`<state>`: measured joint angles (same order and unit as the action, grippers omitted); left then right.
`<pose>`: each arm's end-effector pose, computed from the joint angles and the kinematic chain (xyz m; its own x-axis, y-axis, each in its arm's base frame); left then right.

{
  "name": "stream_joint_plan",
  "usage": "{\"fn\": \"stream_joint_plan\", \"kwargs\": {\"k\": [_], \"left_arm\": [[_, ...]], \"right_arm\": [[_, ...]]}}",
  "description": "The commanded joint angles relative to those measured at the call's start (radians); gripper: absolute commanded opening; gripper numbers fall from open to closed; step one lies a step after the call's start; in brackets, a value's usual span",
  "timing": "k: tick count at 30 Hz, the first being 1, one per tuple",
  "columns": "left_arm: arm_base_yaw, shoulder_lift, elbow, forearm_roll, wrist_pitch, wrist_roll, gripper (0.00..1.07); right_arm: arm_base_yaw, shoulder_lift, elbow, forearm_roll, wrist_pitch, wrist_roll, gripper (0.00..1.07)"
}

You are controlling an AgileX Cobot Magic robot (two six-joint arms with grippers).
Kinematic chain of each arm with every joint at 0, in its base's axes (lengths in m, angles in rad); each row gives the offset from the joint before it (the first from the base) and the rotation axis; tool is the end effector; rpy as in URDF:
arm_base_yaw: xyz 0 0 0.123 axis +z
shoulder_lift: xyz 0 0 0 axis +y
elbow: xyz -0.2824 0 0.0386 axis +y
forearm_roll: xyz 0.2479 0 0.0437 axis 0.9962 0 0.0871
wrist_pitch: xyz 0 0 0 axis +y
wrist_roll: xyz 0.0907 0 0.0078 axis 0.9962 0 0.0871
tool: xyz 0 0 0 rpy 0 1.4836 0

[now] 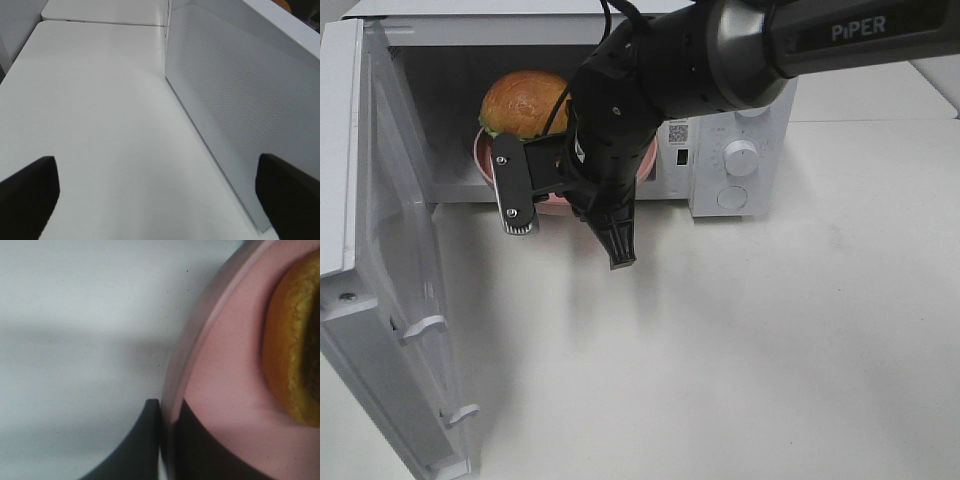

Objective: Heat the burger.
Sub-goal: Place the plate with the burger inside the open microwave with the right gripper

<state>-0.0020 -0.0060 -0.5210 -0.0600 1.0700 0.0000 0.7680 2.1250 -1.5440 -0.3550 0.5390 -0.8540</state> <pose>-0.0087 -0.0048 0.2823 -0.4407 -0.0279 -0.8972 0.0366 0.9981 -0.0490 0.3426 0.3082 0.1676 0.3227 -0.9435 -0.0749 -0.8015 -0.2303 -0.5519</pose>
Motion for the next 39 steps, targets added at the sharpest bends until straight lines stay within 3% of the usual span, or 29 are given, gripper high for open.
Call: {"fn": "stream_joint_plan", "kwargs": {"k": [1, 39], "left_arm": [[0.003, -0.015, 0.002, -0.008, 0.001, 0.0, 1.0], [0.003, -0.015, 0.002, -0.005, 0.001, 0.0, 1.0]], "right_arm": [[0.001, 0.027, -0.082, -0.029, -0.011, 0.039, 0.01], [-0.058, 0.291, -0.497, -0.036, 0.06, 0.042, 0.02]]}}
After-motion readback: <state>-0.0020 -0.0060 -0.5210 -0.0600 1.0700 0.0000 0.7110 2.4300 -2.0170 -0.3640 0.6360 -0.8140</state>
